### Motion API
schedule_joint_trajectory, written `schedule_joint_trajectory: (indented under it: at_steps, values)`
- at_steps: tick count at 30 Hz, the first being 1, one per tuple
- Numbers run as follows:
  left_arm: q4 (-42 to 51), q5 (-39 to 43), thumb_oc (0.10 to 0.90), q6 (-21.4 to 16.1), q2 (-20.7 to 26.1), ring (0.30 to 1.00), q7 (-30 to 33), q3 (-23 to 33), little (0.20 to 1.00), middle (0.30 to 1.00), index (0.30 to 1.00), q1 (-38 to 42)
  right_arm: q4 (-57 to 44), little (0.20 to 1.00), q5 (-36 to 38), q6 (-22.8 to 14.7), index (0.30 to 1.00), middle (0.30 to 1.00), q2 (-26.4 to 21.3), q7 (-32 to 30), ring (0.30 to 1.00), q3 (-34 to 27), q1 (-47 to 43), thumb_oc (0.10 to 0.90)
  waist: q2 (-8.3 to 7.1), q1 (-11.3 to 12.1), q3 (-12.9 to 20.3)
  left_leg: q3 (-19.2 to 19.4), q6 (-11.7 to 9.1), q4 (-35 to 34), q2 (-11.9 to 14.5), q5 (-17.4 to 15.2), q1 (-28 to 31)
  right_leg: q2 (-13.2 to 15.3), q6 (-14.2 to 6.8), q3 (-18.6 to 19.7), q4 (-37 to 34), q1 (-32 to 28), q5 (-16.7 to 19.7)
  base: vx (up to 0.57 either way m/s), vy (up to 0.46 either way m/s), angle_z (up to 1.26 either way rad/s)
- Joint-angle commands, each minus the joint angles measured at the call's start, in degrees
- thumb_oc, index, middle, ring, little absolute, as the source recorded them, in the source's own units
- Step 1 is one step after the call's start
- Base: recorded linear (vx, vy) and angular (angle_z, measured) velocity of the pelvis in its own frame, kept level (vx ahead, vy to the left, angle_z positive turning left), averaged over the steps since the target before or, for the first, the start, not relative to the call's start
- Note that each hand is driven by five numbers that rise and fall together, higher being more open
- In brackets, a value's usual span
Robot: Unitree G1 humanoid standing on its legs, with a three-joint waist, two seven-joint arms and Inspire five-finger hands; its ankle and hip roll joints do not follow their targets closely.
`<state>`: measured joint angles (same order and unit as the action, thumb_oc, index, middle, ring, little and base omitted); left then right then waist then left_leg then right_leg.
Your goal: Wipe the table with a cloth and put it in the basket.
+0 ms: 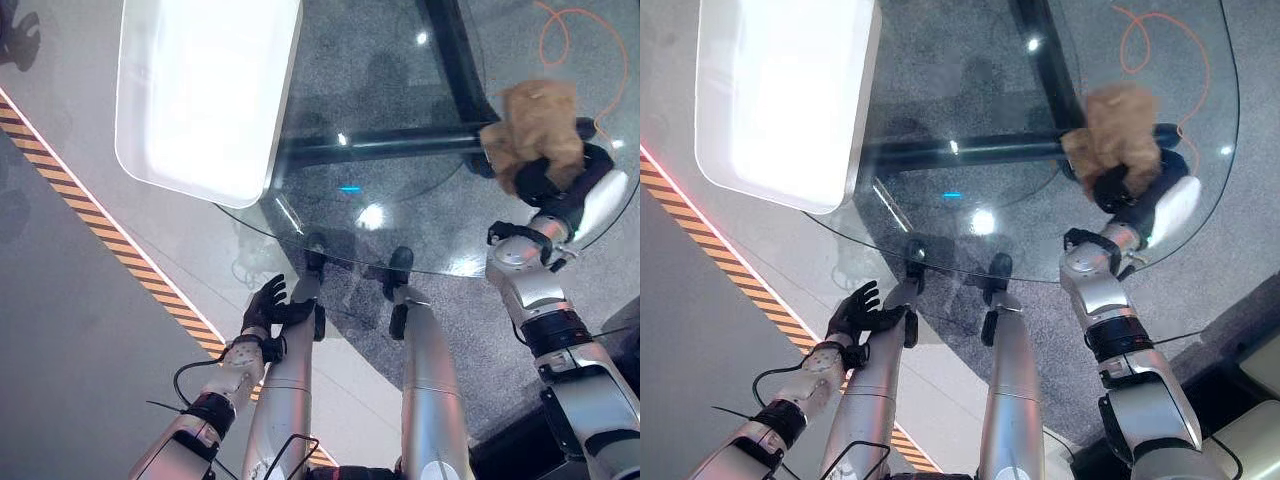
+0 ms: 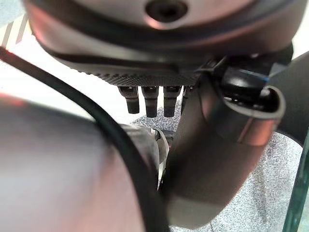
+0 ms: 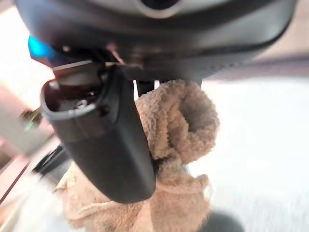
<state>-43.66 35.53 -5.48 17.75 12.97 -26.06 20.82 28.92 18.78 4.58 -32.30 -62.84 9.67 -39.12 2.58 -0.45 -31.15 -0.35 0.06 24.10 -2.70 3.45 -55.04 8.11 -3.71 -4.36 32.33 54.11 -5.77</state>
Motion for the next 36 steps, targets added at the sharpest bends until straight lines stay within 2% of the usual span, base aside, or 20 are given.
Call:
schedule_joint_trajectory:
  at_steps: [1, 2, 3, 4, 7, 8, 9, 10, 11, 12, 15, 16, 17, 18, 21, 23, 24, 26, 32, 36]
  values:
    - [1.0, 0.6, 0.8, 1.2, -0.8, 0.9, 0.4, -1.4, 0.9, 0.9, 0.9, -13.0, -4.5, 0.2, -1.2, -7.5, 0.3, 0.3, -9.3, -12.8, 0.3, -5.6, 2.1, 0.1, 1.24, 0.3, 1.4, 5.2, 3.1, 6.1, -1.5, -10.9, 1.7, -5.2, 0.5, -1.1, -7.9, 0.8, 8.0, -0.07, -0.017, -0.02]
    - [1.1, 0.6, 0.8, 1.2, -0.7, 0.9, 0.5, -1.1, 0.9, 0.9, 0.9, -12.1, -4.7, 0.2, -1.2, -7.7, 0.3, 0.3, -9.5, -13.2, 0.3, -6.0, 1.3, 0.1, 1.09, 0.1, 1.4, 5.7, 3.3, 5.6, -1.6, -9.1, -0.1, -4.9, 1.0, -1.4, -8.8, 2.3, 9.7, 0.0, 0.0, 0.0]
    - [1.2, 0.7, 0.8, 1.4, -0.7, 0.9, 0.5, -1.5, 0.9, 0.9, 0.9, -12.9, -4.6, 0.2, -1.0, -8.8, 0.3, 0.3, -9.1, -14.1, 0.3, -6.4, 1.9, 0.1, 1.28, 0.3, 1.4, 5.1, 3.1, 6.0, -1.5, -11.0, 1.6, -5.2, 0.5, -1.1, -7.9, 0.8, 8.0, -0.06, -0.01, -0.03]
    - [1.3, 0.7, 0.8, 1.4, -0.7, 0.9, 0.5, -1.2, 0.9, 0.9, 0.9, -12.0, -4.7, 0.2, -0.9, -9.0, 0.3, 0.3, -9.3, -14.1, 0.3, -6.7, 1.2, 0.1, 1.13, 0.1, 1.4, 5.6, 3.3, 5.6, -1.6, -9.2, -0.2, -4.9, 0.9, -1.4, -8.7, 2.4, 9.7, 0.0, 0.0, 0.0]
    - [1.1, 0.8, 0.8, 1.5, -0.9, 0.9, 0.7, -1.3, 0.9, 0.9, 0.9, -11.6, -5.0, 0.2, -1.9, -10.3, 0.3, 0.3, -8.5, -13.6, 0.3, -6.4, 0.4, 0.1, 1.24, 0.2, 1.4, 5.5, 3.4, 5.4, -1.8, -9.0, -0.1, -5.0, 1.0, -1.4, -9.0, 2.3, 9.7, -0.01, 0.0, -0.02]
    - [0.9, 0.8, 0.8, 1.5, -1.2, 0.9, 0.8, -1.7, 0.9, 0.9, 0.9, -12.2, -5.7, 0.2, -2.3, -9.9, 0.3, 0.3, -8.0, -13.4, 0.3, -5.4, 0.5, 0.1, 1.43, 0.5, 1.4, 4.9, 3.1, 5.7, -1.7, -10.7, 1.6, -5.3, 0.6, -1.0, -8.4, 0.7, 8.0, -0.01, 0.004, -0.03]
    - [1.0, 0.8, 0.8, 1.5, -1.2, 0.9, 0.9, -1.4, 0.9, 0.9, 0.9, -11.3, -6.0, 0.2, -2.3, -9.9, 0.3, 0.3, -8.1, -13.2, 0.3, -5.5, -0.4, 0.1, 1.28, 0.3, 1.4, 5.4, 3.3, 5.2, -1.9, -8.9, -0.2, -5.0, 1.0, -1.3, -9.2, 2.2, 9.7, 0.04, 0.013, -0.04]
    - [0.8, 0.6, 0.8, 1.6, -1.4, 0.9, 0.7, -1.6, 0.9, 0.9, 0.9, -11.9, -6.8, 0.2, -2.5, -10.0, 0.3, 0.3, -7.4, -11.8, 0.3, -4.6, -0.1, 0.1, 1.53, 0.5, 1.4, 4.9, 3.0, 5.5, -1.8, -10.5, 1.7, -5.3, 0.6, -1.1, -8.5, 0.6, 7.9, -0.07, -0.004, -0.02]
    - [0.8, 0.5, 0.8, 1.6, -1.4, 0.9, 0.7, -1.2, 0.9, 0.9, 0.9, -11.0, -7.2, 0.2, -2.6, -10.0, 0.3, 0.3, -7.4, -11.2, 0.3, -4.8, -0.9, 0.1, 1.36, 0.3, 1.4, 5.4, 3.2, 5.0, -1.9, -8.7, -0.1, -5.0, 1.1, -1.4, -9.4, 2.1, 9.6, 0.04, 0.006, 0.0]
    - [0.5, 0.1, 0.8, 1.7, -1.8, 0.9, 0.7, -1.5, 0.9, 0.9, 0.9, -11.8, -8.1, 0.2, -4.4, -9.2, 0.3, 0.3, -6.7, -8.3, 0.3, -3.5, -0.7, 0.1, 1.58, 0.6, 1.4, 4.8, 3.0, 5.3, -1.8, -10.4, 1.8, -5.3, 0.7, -1.0, -8.6, 0.5, 7.9, 0.0, 0.0, 0.0]
    - [0.1, -0.6, 0.8, 2.0, -2.1, 0.9, 0.5, -1.1, 0.9, 0.9, 0.9, -10.6, -11.1, 0.2, -7.0, -6.8, 0.3, 0.3, -5.8, -4.6, 0.3, -1.2, -2.5, 0.1, 1.51, 0.5, 1.4, 5.4, 3.2, 4.7, -2.1, -8.4, 0.2, -5.0, 1.2, -1.3, -9.5, 1.9, 9.5, -0.02, 0.0, 0.01]
    - [-0.3, -0.8, 0.8, 2.0, -2.4, 0.9, 0.3, -1.1, 0.9, 0.9, 0.9, -11.4, -11.8, 0.2, -7.9, -5.9, 0.3, 0.3, -5.2, -3.3, 0.3, 0.0, -2.3, 0.1, 1.7, 0.8, 1.4, 5.0, 2.9, 5.1, -2.0, -10.1, 2.1, -5.3, 0.9, -1.0, -8.6, 0.3, 7.6, 0.05, 0.025, 0.02]
    - [-0.8, -0.9, 0.8, 1.7, -2.7, 0.9, 0.1, -1.0, 0.9, 0.9, 0.9, -11.2, -13.0, 0.2, -8.8, -4.6, 0.3, 0.3, -4.6, -1.4, 0.3, 1.4, -3.1, 0.1, 1.77, 0.8, 1.4, 5.1, 2.8, 5.0, -1.9, -10.0, 2.2, -5.3, 1.0, -1.0, -8.6, 0.3, 7.5, 0.0, 0.0, 0.0]
    - [-0.9, -0.9, 0.8, 1.6, -2.7, 0.9, 0.1, -0.7, 0.9, 0.9, 0.9, -10.2, -13.7, 0.2, -9.3, -4.0, 0.3, 0.3, -4.5, -0.3, 0.3, 1.8, -4.2, 0.1, 1.62, 0.6, 1.4, 5.6, 3.0, 4.5, -2.1, -8.1, 0.4, -5.0, 1.4, -1.3, -9.4, 1.9, 9.2, -0.07, 0.016, -0.01]
    - [-2.2, -1.8, 0.8, 1.1, -3.7, 0.9, -0.6, -0.5, 0.9, 0.9, 0.9, -10.7, -14.8, 0.2, -11.0, -1.3, 0.3, 0.3, -2.3, 5.6, 0.3, 4.9, -4.7, 0.1, 1.93, 1.1, 1.4, 5.3, 2.4, 4.8, -1.9, -9.8, 2.4, -5.2, 1.2, -1.1, -8.4, 0.2, 7.0, 0.02, 0.009, 0.0]
    - [-2.4, -2.2, 0.8, 1.0, -3.9, 0.9, -0.8, 0.0, 0.9, 0.9, 0.9, -9.7, -15.1, 0.2, -12.1, -0.3, 0.3, 0.3, -1.6, 9.4, 0.3, 6.0, -5.8, 0.1, 1.85, 0.9, 1.4, 5.8, 2.7, 4.2, -2.1, -7.8, 0.6, -4.9, 1.6, -1.5, -9.2, 1.8, 8.7, -0.03, 0.012, 0.03]
    - [-2.7, -2.2, 0.8, 0.8, -4.1, 0.9, -0.8, -0.4, 0.9, 0.9, 0.9, -10.8, -15.3, 0.2, -13.1, 0.6, 0.3, 0.3, -1.1, 11.6, 0.3, 7.0, -4.9, 0.1, 2.06, 1.3, 1.4, 5.4, 2.4, 4.8, -1.9, -9.8, 2.5, -5.3, 1.3, -1.2, -8.2, 0.2, 6.7, 0.05, 0.024, 0.06]
    - [-3.0, -2.4, 0.8, 0.5, -4.3, 0.9, -0.9, -0.3, 0.9, 0.9, 0.9, -10.8, -16.6, 0.2, -14.1, 2.6, 0.3, 0.3, 0.1, 15.6, 0.3, 9.2, -4.5, 0.1, 2.0, 1.3, 1.4, 5.6, 2.3, 4.7, -1.9, -9.8, 2.6, -5.2, 1.4, -1.4, -8.0, 0.2, 6.5, 0.02, 0.014, 0.04]
    - [-2.7, -3.7, 0.8, 0.0, -4.4, 0.9, -1.4, 0.4, 0.9, 0.9, 0.9, -11.2, -19.5, 0.2, -17.9, 4.0, 0.3, 0.3, 2.3, 27.4, 0.3, 14.7, -2.7, 0.1, 1.92, 1.4, 1.4, 5.9, 2.2, 4.4, -1.8, -9.3, 2.7, -4.8, 1.4, -1.9, -8.2, 0.2, 6.4, 0.0, 0.0, 0.0]
    - [-2.2, -3.9, 0.8, -0.5, -4.4, 0.9, -1.3, 0.4, 0.9, 0.9, 0.9, -11.1, -20.5, 0.2, -19.1, 2.9, 0.3, 0.3, 3.2, 31.8, 0.3, 17.2, -1.9, 0.1, 1.97, 1.5, 1.4, 6.1, 2.1, 4.4, -1.8, -9.2, 2.3, -4.6, 1.4, -2.1, -8.0, 0.5, 6.4, 0.0, 0.0, 0.0]
